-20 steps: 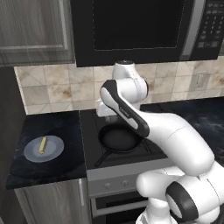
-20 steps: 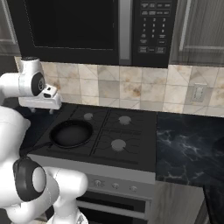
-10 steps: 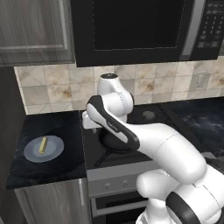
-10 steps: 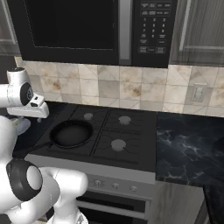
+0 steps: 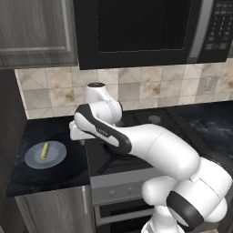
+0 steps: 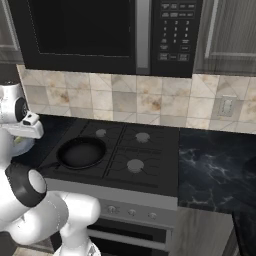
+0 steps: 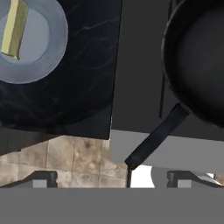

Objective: Pick up the butter stick and place it in the pan. Then turn on the burner for the pan.

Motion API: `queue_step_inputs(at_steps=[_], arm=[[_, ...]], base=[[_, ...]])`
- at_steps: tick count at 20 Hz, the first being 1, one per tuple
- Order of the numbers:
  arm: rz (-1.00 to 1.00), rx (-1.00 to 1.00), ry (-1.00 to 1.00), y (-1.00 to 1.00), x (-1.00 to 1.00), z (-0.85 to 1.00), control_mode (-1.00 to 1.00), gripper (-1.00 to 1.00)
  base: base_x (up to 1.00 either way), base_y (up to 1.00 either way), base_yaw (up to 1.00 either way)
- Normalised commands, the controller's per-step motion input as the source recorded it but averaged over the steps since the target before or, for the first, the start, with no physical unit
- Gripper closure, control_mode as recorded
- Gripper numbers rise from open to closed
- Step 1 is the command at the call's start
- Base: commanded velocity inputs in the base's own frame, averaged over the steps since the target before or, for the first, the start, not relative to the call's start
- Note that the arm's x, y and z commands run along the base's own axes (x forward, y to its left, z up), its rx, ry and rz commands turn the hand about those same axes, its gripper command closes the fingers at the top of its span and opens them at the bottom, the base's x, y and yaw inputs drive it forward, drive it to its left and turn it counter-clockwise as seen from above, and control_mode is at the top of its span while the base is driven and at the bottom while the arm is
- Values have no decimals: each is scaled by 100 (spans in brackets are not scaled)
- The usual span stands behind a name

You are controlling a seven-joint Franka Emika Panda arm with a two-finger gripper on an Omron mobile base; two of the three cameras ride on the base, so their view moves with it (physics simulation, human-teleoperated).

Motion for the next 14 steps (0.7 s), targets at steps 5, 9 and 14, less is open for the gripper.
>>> queue_step_inputs(at_steps=[5, 9, 14], arm=[[0, 0, 3, 53, 7, -15, -100, -100], [0, 0, 0, 38, 4, -17, -100, -100], [0, 0, 0, 29, 16, -27, -100, -100]], base=[[0, 0, 0], [0, 0, 0], [0, 0, 0]])
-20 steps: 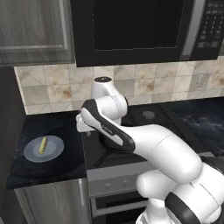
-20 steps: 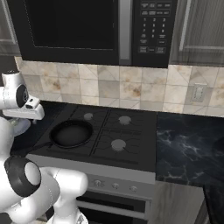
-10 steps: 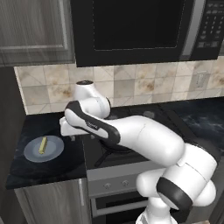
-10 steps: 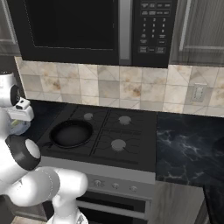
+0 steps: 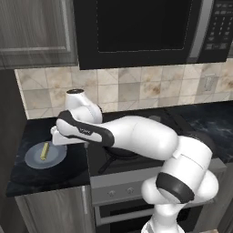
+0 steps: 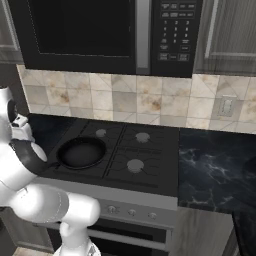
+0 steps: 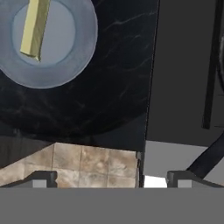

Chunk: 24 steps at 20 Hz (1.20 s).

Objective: Pick up the butter stick and place it in the pan. Then turn on the burner for the pan.

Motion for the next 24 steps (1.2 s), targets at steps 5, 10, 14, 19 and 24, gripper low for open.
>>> queue_step_inputs(at_steps=[5, 10, 14, 19, 24], arm=[[0, 0, 0, 22, 6, -32, -100, -100], [0, 0, -2, 20, 0, -13, -100, -100], [0, 0, -5, 18, 0, -21, -100, -100], [0, 0, -3, 14, 15, -5, -100, -100], [0, 1, -2, 12, 23, 0, -100, -100]], base=[[0, 0, 0], [0, 0, 0], [0, 0, 0], [0, 0, 0], [0, 0, 0]])
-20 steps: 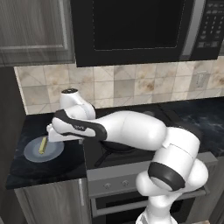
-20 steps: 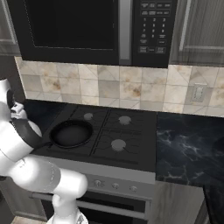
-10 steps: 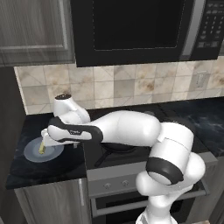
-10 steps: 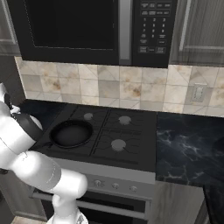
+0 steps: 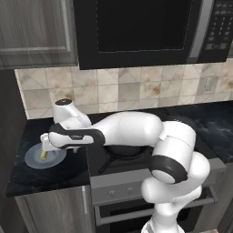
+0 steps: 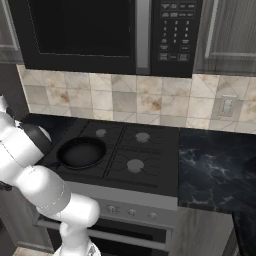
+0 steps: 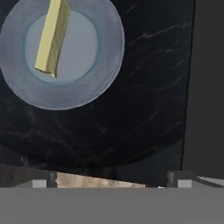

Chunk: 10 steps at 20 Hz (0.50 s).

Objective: Pick up the butter stick and place it in the pan. Then turn on the burner for the pan.

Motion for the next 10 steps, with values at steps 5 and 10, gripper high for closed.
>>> queue_step_inputs(at_steps=[5, 10], arm=[[0, 0, -8, 19, 8, 0, -100, -100], [0, 0, -11, 15, 1, 0, -100, -100]], base=[[0, 0, 0], [0, 0, 0]])
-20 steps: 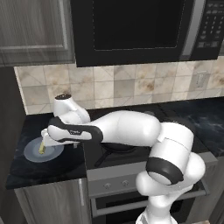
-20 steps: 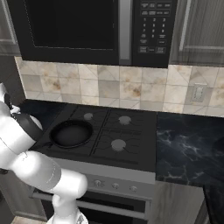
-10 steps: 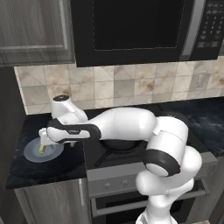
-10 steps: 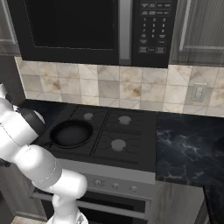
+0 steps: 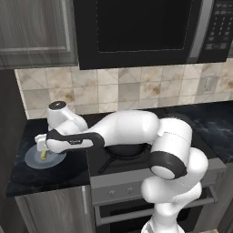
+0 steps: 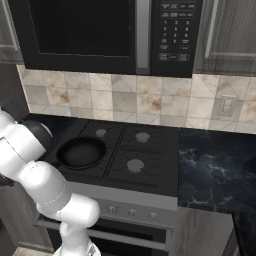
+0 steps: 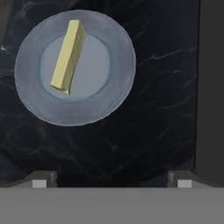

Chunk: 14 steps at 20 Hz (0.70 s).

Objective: Pick up the butter stick and place it in the pan. Then turn on the burner for the pan.

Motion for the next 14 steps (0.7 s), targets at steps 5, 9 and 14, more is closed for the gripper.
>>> queue_step_inputs(at_steps=[5, 9, 14], arm=[[0, 1, -2, 6, 25, -9, -100, -100], [0, 3, 0, 1, 34, -10, -100, -100], [0, 2, 0, 7, 27, -6, -100, -100]], base=[[0, 0, 0], [0, 0, 0], [0, 0, 0]])
